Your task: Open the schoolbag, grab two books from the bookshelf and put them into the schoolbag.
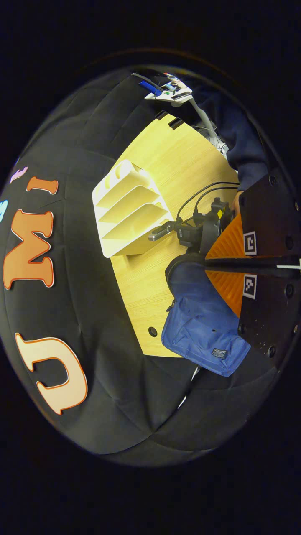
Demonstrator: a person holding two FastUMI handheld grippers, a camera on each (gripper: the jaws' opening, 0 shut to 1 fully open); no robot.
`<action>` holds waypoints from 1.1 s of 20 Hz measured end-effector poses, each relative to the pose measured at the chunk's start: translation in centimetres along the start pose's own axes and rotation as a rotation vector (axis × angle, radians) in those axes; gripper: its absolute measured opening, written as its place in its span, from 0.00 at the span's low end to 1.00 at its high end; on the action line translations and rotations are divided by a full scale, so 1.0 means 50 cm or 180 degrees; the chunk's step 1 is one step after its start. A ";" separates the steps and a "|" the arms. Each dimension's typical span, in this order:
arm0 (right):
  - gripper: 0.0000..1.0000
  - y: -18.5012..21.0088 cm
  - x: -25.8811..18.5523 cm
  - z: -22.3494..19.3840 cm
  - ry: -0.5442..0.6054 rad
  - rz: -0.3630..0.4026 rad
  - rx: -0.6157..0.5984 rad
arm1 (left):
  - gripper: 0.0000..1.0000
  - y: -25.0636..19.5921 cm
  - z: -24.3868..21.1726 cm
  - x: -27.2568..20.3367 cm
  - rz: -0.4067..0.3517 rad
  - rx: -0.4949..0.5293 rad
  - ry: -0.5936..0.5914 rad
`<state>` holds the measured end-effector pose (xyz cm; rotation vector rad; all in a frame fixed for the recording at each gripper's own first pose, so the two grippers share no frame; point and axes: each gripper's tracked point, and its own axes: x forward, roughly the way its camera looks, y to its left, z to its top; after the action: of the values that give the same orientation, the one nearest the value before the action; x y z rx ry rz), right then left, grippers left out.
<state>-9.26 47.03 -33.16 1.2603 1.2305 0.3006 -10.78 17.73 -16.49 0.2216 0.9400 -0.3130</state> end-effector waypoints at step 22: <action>0.98 0.014 -0.262 0.005 0.0561 -0.0672 -0.0730 | 0.02 0.032 -0.009 0.014 -0.0039 -0.0387 -0.0151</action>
<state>-13.85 37.27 -25.73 0.9135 1.4235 0.3927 -10.18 19.27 -17.23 0.0967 0.9105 -0.2703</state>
